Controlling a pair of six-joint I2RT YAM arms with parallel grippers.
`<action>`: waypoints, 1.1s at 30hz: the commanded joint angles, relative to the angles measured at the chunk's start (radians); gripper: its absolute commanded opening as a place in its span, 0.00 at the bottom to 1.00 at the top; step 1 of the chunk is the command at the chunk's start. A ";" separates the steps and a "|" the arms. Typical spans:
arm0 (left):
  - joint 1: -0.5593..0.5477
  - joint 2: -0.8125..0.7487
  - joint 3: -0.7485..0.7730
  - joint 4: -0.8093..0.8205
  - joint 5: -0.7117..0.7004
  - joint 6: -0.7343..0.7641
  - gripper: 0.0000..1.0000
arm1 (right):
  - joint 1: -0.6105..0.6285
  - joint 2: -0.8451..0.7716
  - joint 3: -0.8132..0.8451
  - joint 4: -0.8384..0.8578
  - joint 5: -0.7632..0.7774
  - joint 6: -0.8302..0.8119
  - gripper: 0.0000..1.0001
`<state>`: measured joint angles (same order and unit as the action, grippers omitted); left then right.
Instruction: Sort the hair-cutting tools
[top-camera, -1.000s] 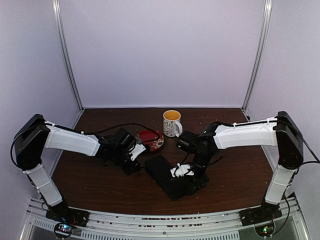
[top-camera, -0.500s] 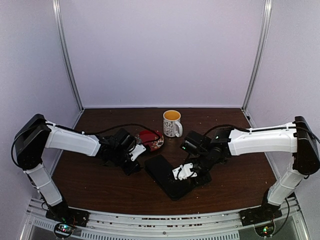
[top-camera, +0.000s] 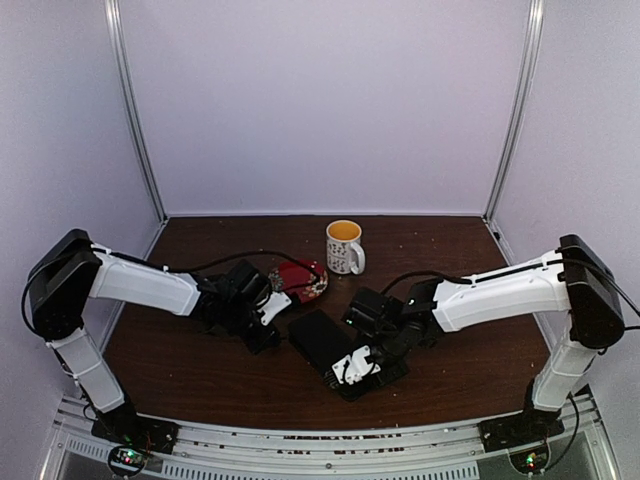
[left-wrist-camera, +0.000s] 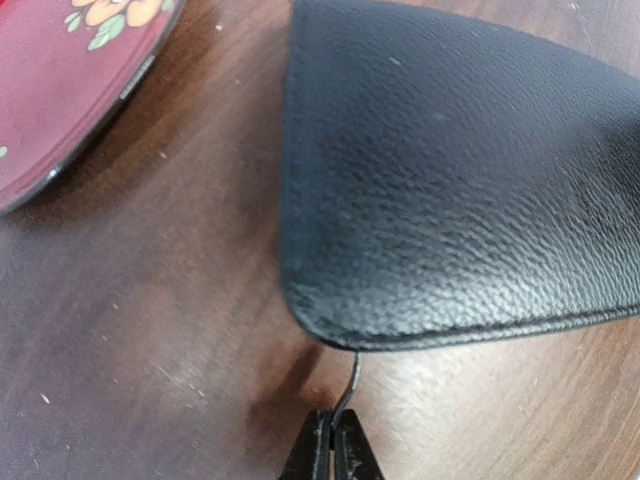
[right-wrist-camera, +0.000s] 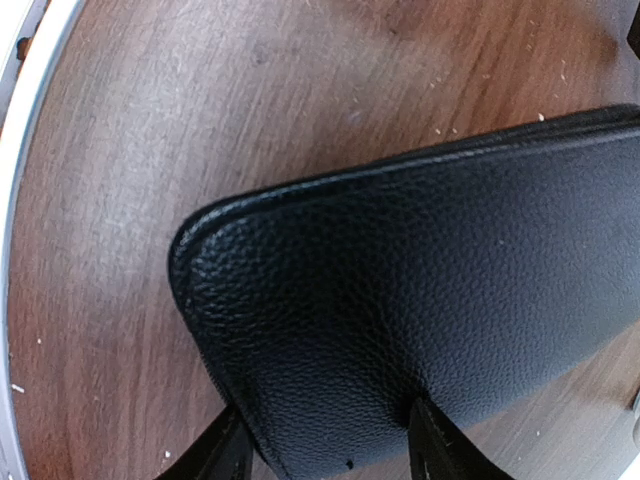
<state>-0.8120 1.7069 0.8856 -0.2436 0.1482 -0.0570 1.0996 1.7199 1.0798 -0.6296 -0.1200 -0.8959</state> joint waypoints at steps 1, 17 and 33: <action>-0.060 -0.061 -0.050 0.008 -0.020 0.020 0.00 | 0.004 0.045 0.006 0.052 0.034 -0.014 0.52; -0.237 -0.039 -0.005 0.072 0.090 0.002 0.00 | 0.004 0.097 0.036 0.104 0.010 0.132 0.47; -0.181 -0.114 -0.042 0.059 -0.054 -0.081 0.00 | 0.011 0.082 0.074 0.086 -0.078 0.293 0.47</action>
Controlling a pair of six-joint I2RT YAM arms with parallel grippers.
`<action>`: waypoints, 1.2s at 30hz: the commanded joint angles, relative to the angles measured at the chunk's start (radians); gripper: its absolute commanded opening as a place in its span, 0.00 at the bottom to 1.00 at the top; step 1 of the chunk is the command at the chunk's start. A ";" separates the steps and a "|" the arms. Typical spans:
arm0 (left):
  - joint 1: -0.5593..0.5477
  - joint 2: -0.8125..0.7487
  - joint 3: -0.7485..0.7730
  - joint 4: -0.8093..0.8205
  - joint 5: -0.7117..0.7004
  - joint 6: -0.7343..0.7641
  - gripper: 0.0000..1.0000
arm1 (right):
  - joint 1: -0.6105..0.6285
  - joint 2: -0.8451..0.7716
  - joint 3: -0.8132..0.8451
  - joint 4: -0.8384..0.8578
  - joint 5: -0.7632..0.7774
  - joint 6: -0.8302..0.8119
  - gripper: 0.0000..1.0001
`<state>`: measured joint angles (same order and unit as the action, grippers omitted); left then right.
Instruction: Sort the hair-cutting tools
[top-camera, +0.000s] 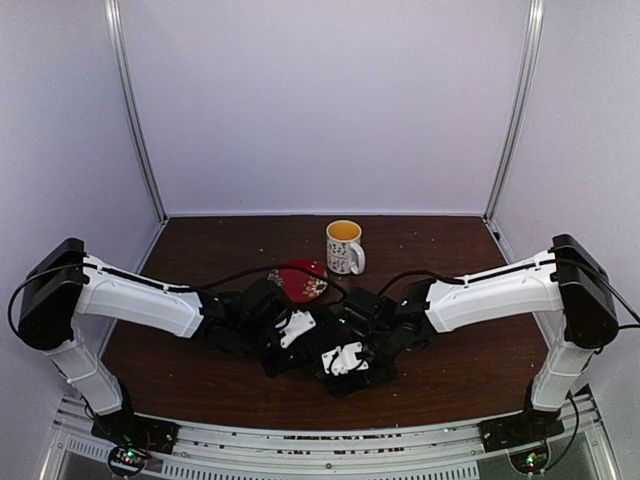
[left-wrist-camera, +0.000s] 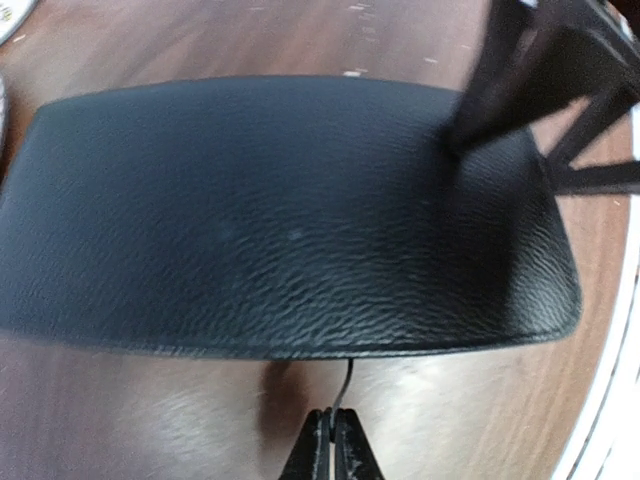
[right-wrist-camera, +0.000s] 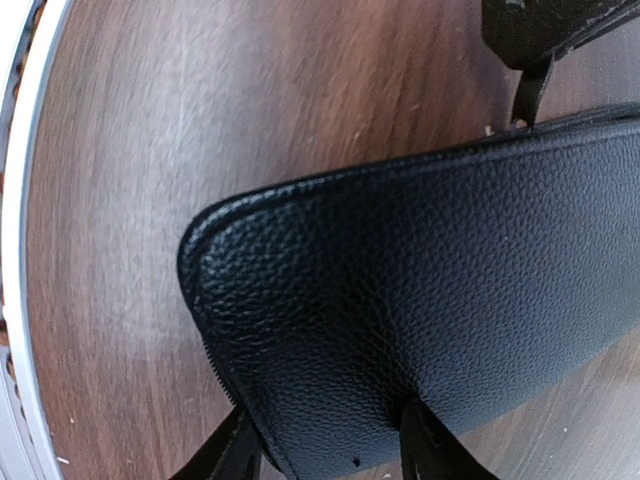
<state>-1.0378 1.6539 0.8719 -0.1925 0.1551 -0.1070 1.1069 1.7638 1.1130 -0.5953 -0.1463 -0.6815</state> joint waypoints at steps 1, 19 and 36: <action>0.062 -0.071 -0.040 0.002 -0.083 -0.028 0.00 | 0.010 0.042 0.051 0.042 -0.067 0.091 0.47; 0.171 -0.043 -0.078 0.114 -0.181 0.110 0.00 | -0.107 -0.091 0.128 0.060 -0.260 0.176 0.52; 0.171 -0.003 -0.077 0.181 -0.174 0.194 0.00 | -0.387 0.271 0.469 -0.019 -0.383 0.357 0.55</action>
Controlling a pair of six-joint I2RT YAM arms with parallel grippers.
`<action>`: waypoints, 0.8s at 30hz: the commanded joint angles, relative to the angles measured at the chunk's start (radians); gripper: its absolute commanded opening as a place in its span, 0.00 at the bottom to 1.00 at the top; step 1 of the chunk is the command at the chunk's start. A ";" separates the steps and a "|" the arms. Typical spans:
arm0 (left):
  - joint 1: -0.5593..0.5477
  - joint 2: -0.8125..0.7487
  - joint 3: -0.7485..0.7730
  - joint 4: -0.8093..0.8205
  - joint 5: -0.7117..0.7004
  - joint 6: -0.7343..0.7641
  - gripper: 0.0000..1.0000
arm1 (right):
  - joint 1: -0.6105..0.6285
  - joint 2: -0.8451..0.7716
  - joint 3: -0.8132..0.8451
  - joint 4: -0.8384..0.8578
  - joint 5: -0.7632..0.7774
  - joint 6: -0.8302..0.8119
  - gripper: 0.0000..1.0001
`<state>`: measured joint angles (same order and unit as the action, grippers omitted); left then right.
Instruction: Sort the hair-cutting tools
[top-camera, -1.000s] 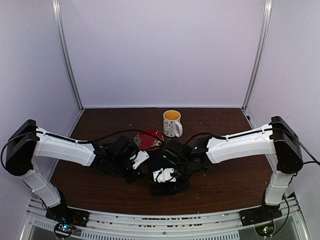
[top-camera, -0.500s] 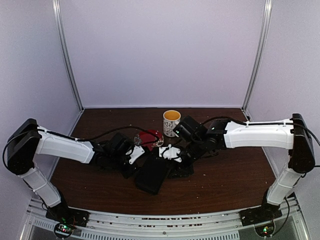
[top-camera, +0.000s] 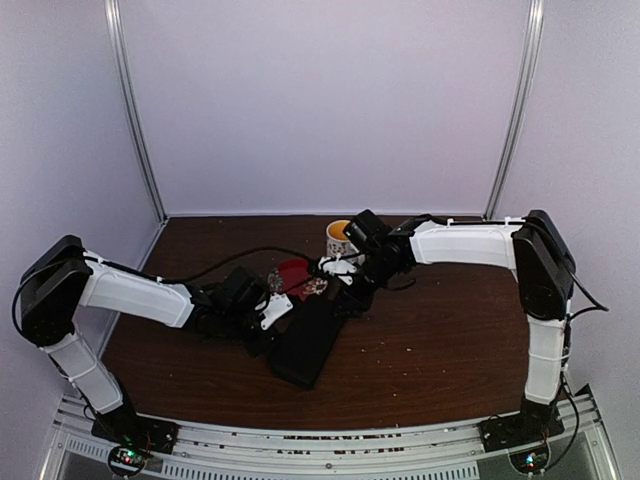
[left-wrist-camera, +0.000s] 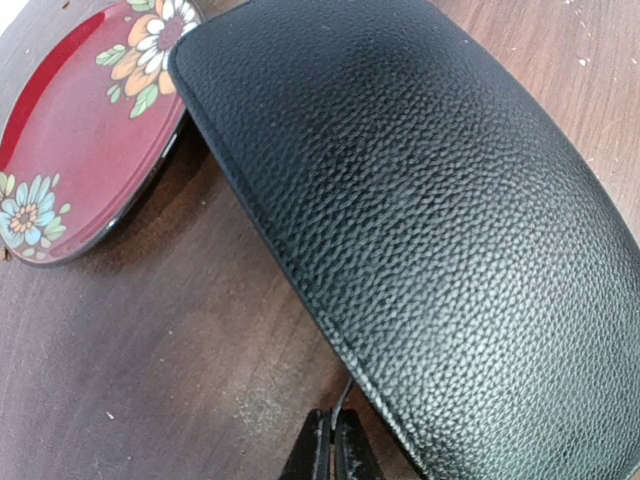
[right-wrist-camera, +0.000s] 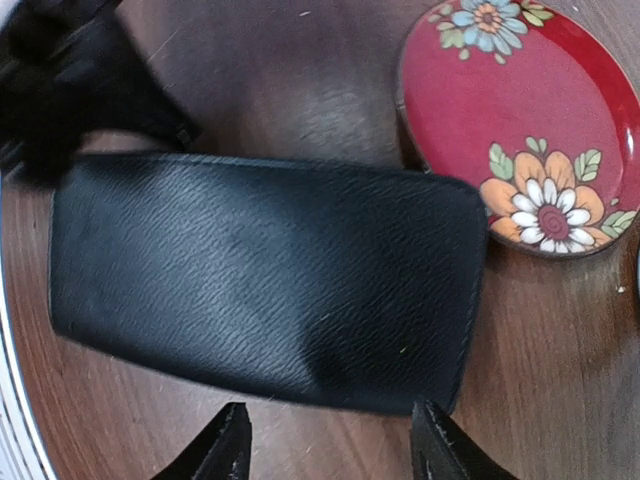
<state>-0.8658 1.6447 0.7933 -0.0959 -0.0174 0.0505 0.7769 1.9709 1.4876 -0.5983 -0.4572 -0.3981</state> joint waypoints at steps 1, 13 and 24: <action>-0.001 0.006 -0.002 0.089 -0.001 0.038 0.00 | -0.069 0.093 0.128 -0.031 -0.090 0.079 0.56; -0.001 0.004 0.014 0.077 -0.009 0.045 0.00 | -0.090 0.301 0.310 -0.266 -0.301 0.020 0.54; -0.001 -0.020 -0.024 0.098 0.027 0.055 0.00 | -0.174 0.302 0.265 -0.266 -0.397 0.061 0.17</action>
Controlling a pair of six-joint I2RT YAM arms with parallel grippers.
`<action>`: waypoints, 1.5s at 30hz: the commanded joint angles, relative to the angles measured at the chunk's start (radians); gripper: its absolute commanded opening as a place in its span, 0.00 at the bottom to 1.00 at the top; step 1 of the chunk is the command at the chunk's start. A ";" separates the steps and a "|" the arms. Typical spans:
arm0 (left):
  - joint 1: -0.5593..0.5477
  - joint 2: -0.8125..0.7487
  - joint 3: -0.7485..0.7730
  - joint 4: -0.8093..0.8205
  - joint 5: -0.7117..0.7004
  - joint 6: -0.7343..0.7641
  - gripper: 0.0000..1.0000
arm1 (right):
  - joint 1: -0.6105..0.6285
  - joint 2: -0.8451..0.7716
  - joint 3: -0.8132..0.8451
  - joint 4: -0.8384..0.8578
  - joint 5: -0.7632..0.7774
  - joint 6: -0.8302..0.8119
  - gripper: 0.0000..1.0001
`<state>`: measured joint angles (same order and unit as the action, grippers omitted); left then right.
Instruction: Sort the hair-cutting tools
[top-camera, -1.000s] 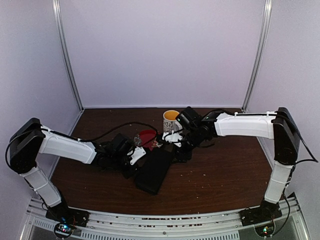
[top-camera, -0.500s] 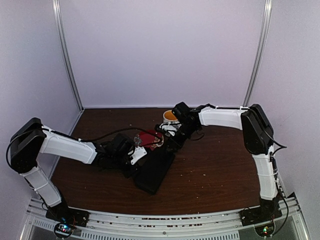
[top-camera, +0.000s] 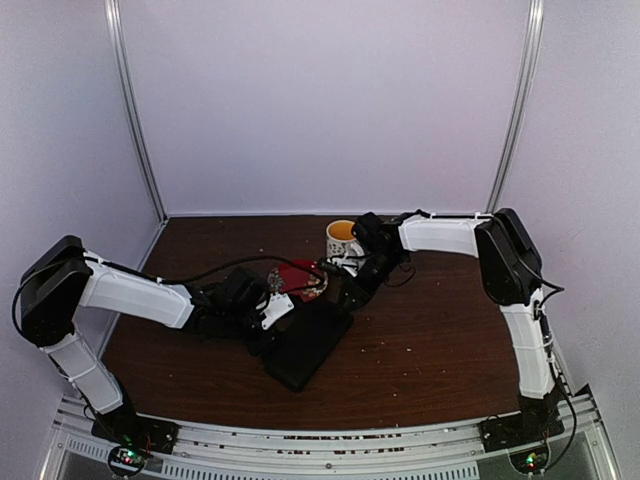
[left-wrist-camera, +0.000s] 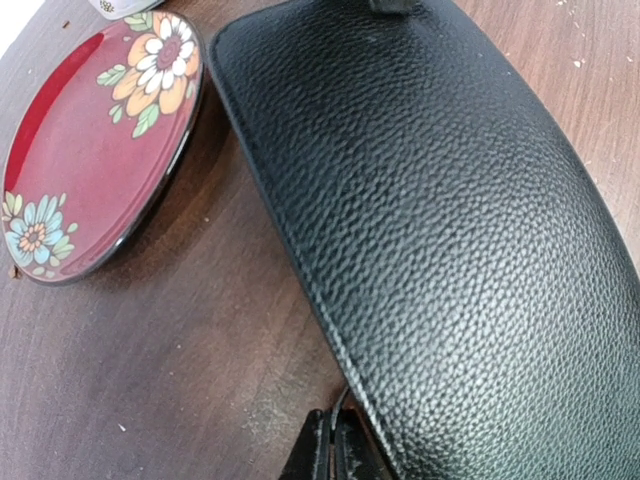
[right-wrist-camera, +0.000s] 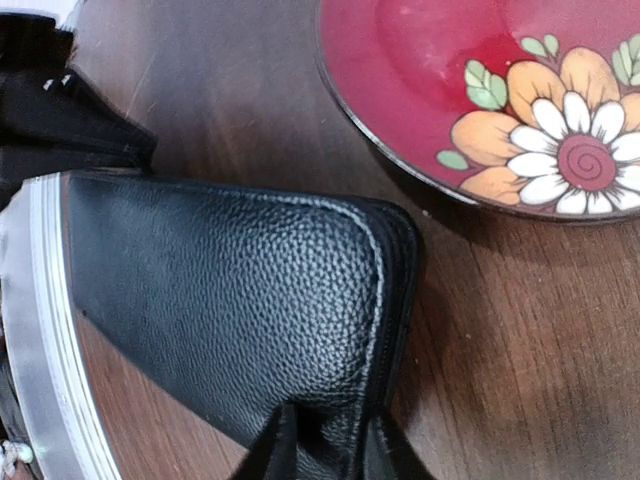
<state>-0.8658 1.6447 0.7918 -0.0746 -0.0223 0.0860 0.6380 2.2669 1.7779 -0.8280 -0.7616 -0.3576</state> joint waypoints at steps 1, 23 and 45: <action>-0.001 -0.027 -0.035 0.086 0.042 0.018 0.00 | -0.048 0.003 -0.032 -0.037 -0.094 0.022 0.13; -0.137 -0.160 -0.136 -0.025 0.042 -0.137 0.00 | -0.282 -0.215 -0.411 0.167 0.007 0.240 0.00; -0.078 0.005 0.063 -0.083 -0.136 -0.028 0.00 | -0.219 -0.813 -0.657 0.358 0.312 -0.026 1.00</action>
<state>-0.9691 1.6344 0.8223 -0.1692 -0.1116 0.0040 0.3897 1.5631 1.1816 -0.6029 -0.6170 -0.2939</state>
